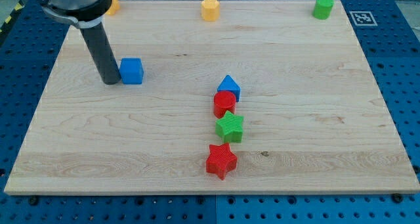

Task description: Slide the blue cube above the blue triangle

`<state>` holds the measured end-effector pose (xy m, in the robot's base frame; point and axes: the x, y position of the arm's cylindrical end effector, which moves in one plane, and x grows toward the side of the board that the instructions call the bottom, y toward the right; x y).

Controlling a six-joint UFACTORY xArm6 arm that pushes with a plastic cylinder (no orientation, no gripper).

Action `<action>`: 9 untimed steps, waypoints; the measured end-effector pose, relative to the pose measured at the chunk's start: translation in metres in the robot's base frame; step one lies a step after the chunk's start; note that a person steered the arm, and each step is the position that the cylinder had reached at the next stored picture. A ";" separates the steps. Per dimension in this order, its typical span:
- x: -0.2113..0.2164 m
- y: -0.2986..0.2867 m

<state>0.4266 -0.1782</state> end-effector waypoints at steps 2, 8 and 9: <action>-0.025 0.034; -0.078 0.118; -0.077 0.145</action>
<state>0.3500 -0.0333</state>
